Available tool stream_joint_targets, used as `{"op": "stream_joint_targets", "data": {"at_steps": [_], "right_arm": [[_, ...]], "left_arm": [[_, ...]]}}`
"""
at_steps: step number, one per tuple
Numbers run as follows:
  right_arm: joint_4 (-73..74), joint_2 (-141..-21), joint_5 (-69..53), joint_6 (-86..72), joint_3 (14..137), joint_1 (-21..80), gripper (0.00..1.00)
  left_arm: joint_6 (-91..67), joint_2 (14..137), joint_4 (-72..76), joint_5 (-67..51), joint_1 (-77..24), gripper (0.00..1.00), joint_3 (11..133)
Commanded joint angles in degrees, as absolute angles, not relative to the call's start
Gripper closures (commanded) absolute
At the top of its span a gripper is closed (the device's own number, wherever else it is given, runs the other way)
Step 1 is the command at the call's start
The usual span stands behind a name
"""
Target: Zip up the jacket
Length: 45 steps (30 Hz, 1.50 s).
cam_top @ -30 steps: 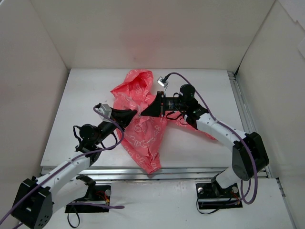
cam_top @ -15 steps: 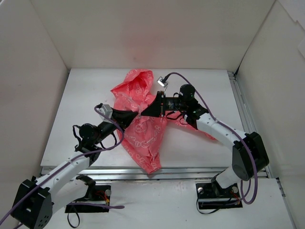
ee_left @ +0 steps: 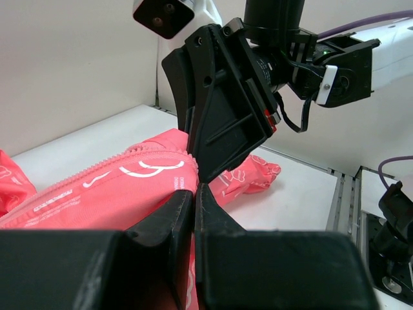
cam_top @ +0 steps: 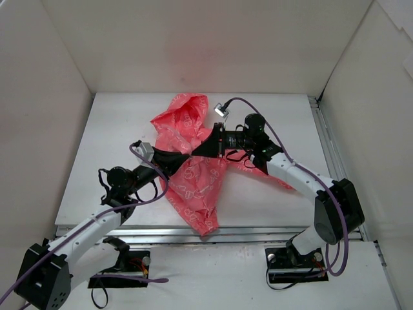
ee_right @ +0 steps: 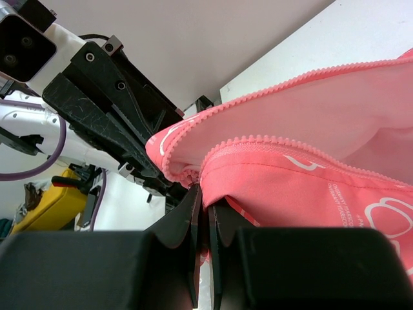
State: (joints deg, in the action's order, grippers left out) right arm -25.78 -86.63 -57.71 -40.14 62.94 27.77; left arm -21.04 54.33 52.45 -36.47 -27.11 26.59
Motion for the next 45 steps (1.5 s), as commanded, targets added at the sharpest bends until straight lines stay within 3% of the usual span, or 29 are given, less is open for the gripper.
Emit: {"op": "stream_joint_targets", "data": {"at_steps": [1, 8, 11, 12, 15, 17, 24, 30, 37, 45], "right_arm": [[-31.82, -82.53, -55.11, -39.46, 64.86, 26.11, 1.0], [-31.9, -82.44, -55.55, -39.46, 65.3, 25.66, 1.0], [-31.9, -82.44, -55.81, -39.46, 65.21, 25.75, 1.0], [-31.9, -82.44, -55.81, -39.46, 65.21, 25.58, 1.0], [-31.9, -82.27, -56.16, -39.03, 65.13, 25.75, 1.0], [-31.9, -82.26, -56.25, -38.76, 65.13, 26.02, 1.0], [-31.9, -82.18, -56.16, -38.41, 65.39, 26.63, 1.0], [-31.9, -82.09, -55.99, -38.23, 64.86, 26.81, 1.0], [-31.9, -82.09, -55.72, -38.06, 64.42, 27.16, 1.0], [-31.99, -81.83, -55.46, -38.06, 64.25, 27.07, 1.0]], "left_arm": [[-21.36, 54.84, 53.7, -42.62, -28.12, 1.0, 29.09], [-22.06, 55.29, 52.92, -41.23, -28.12, 1.0, 28.91], [-21.27, 52.66, 49.24, -37.03, -28.12, 0.8, 29.88], [-21.36, 51.86, 48.78, -35.61, -28.12, 0.61, 29.88], [-23.73, 49.23, 48.69, -28.76, -28.12, 0.31, 28.66], [-25.57, 47.47, 47.03, -24.46, -28.12, 0.26, 28.39], [-31.1, 47.02, 41.05, -15.65, -29.79, 0.27, 30.58], [-39.54, 50.36, 31.3, -14.59, -30.32, 0.43, 36.47], [-46.4, 50.36, 26.29, -15.55, -30.32, 0.42, 38.67], [-49.04, 48.96, 15.13, -15.12, -30.85, 0.48, 42.71]]}}
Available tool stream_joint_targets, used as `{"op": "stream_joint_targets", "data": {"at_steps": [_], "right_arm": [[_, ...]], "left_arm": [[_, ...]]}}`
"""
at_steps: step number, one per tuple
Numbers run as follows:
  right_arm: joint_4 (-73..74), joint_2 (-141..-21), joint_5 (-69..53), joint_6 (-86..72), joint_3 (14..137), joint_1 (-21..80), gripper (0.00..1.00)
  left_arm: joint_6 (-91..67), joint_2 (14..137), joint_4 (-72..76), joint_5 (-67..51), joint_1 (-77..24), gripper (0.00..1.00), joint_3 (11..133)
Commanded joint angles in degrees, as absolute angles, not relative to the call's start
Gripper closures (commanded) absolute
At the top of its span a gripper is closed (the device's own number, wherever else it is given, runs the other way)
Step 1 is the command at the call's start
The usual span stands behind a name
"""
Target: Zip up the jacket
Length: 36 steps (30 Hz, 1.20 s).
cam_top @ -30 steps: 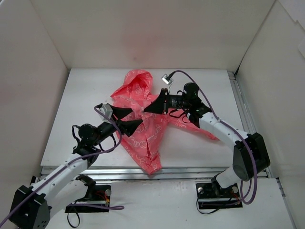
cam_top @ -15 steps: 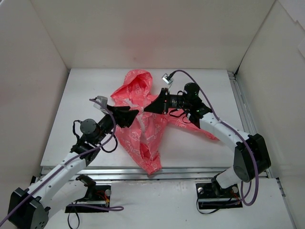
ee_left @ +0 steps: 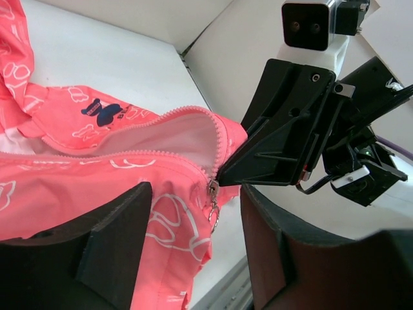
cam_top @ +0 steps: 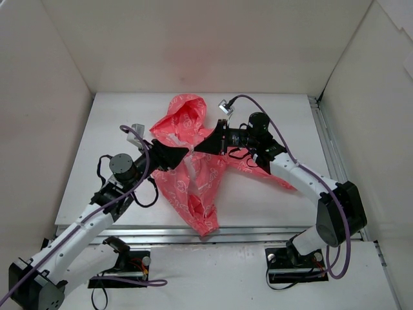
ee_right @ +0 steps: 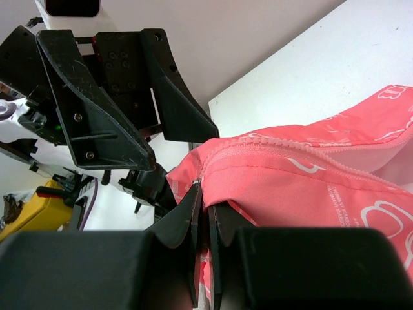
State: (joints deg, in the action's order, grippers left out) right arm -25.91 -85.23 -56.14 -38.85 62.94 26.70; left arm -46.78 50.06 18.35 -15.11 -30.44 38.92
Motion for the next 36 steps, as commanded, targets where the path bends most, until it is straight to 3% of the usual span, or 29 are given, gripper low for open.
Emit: {"op": "stream_joint_targets", "data": {"at_steps": [1, 12, 28, 35, 36], "right_arm": [[-31.99, -81.83, -55.46, -38.14, 64.16, 27.07, 1.0], [-31.99, -81.3, -55.46, -38.32, 64.16, 27.16, 1.0], [-31.99, -80.95, -55.2, -37.97, 63.54, 27.51, 1.0], [-31.99, -80.77, -55.11, -37.88, 63.46, 27.51, 1.0], [-31.99, -80.77, -55.11, -37.88, 63.46, 27.42, 1.0]], "left_arm": [[-49.13, 48.96, 14.25, -15.03, -30.85, 0.5, 43.06], [-49.13, 51.06, 4.49, -14.68, -30.85, 0.58, 48.34], [-51.85, 53.17, 8.0, -19.51, -30.85, 0.65, 48.43], [-51.77, 53.35, 9.57, -21.09, -30.85, 1.0, 47.99], [-51.85, 53.44, 9.84, -21.35, -30.85, 1.0, 47.73]]}}
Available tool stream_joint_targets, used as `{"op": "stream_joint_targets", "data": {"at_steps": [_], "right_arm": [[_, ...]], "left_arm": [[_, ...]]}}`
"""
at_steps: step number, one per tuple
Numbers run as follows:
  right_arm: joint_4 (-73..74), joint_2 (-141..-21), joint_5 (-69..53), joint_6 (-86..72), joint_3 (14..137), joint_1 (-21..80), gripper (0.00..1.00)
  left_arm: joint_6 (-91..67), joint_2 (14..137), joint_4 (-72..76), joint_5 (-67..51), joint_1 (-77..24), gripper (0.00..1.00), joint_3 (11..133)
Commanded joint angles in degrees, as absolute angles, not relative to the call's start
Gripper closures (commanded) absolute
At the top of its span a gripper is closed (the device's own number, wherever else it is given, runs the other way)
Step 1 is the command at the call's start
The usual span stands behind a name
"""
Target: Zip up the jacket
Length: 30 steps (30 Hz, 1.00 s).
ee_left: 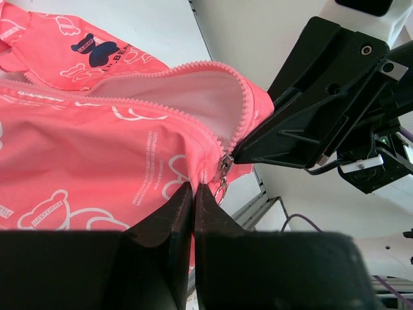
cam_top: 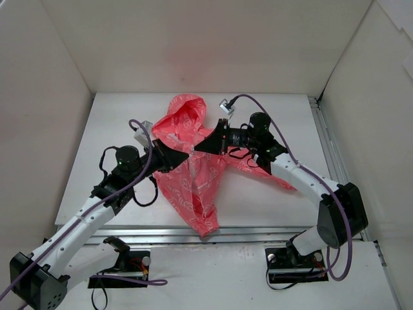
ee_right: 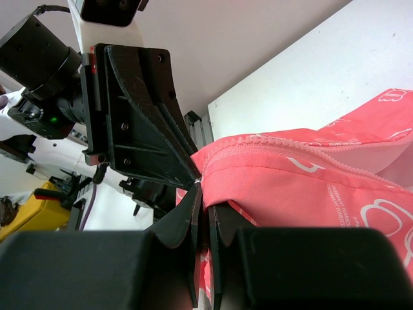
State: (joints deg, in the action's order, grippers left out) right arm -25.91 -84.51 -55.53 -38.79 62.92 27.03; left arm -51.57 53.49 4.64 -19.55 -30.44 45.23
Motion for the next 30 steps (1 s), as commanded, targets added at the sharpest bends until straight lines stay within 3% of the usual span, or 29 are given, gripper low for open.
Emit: {"op": "stream_joint_targets", "data": {"at_steps": [1, 12, 26, 30], "right_arm": [[-32.08, -80.95, -55.19, -37.79, 63.46, 27.51, 1.0], [-32.08, -80.6, -54.84, -37.53, 63.54, 27.69, 1.0], [-31.91, -80.25, -55.55, -38.32, 63.81, 28.12, 1.0], [-31.9, -79.81, -55.37, -38.41, 63.11, 28.3, 1.0]], "left_arm": [[-51.77, 53.26, 10.8, -21.62, -30.85, 1.0, 47.55], [-46.68, 52.65, 11.17, -26.62, -30.85, 1.0, 47.55], [-36.65, 50.8, -1.85, -29.28, -30.85, 1.0, 49.4], [-39.89, 48.7, -1.85, -25.14, -30.85, 0.64, 49.22]]}}
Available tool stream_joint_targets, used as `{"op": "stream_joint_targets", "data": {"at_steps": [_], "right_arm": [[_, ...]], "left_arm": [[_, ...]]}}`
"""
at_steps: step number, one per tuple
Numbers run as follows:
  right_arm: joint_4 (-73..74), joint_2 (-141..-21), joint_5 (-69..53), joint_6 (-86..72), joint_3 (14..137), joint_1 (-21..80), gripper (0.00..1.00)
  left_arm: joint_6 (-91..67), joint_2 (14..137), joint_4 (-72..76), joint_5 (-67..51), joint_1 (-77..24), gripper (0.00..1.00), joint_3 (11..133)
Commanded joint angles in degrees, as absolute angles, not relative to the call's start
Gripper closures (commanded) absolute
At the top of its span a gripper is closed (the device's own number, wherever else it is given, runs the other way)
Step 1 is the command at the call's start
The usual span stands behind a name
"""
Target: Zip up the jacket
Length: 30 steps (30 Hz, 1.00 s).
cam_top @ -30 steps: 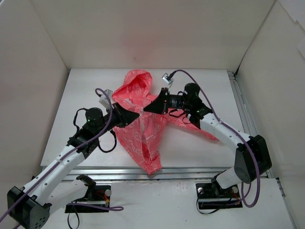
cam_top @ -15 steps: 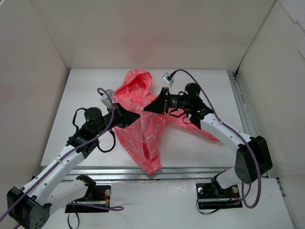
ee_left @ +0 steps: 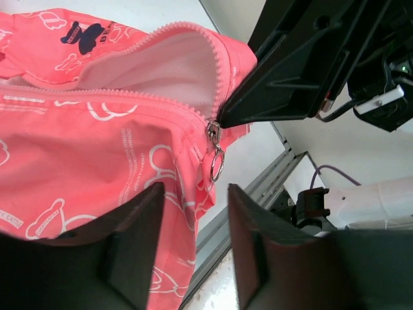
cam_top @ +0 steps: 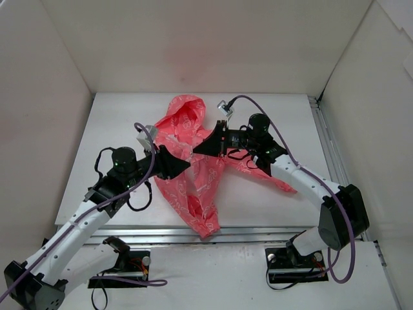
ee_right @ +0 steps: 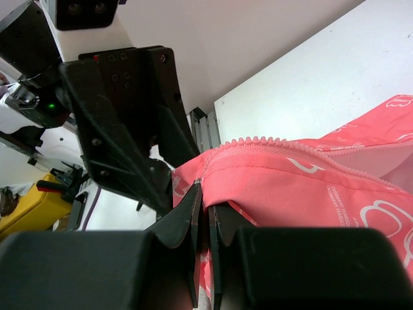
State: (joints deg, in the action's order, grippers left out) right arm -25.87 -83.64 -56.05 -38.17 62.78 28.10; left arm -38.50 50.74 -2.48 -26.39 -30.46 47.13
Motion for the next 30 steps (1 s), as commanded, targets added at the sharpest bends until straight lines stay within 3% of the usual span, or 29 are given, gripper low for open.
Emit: {"op": "stream_joint_targets", "data": {"at_steps": [1, 3, 6, 30], "right_arm": [[-31.9, -79.63, -55.28, -38.23, 62.76, 28.39, 1.0], [-31.82, -79.54, -55.2, -38.23, 62.49, 28.3, 1.0], [-31.9, -79.54, -55.02, -38.14, 62.14, 28.3, 1.0], [-32.08, -79.01, -55.28, -37.18, 61.61, 28.48, 1.0]], "left_arm": [[-41.56, 48.08, -1.67, -23.14, -30.85, 0.59, 48.96], [-43.57, 47.55, -1.06, -20.67, -30.85, 0.48, 48.43], [-48.05, 46.41, 2.28, -19.17, -30.85, 0.46, 45.89], [-60.29, 48.95, 6.5, -15.99, -30.85, 0.54, 45.09]]}}
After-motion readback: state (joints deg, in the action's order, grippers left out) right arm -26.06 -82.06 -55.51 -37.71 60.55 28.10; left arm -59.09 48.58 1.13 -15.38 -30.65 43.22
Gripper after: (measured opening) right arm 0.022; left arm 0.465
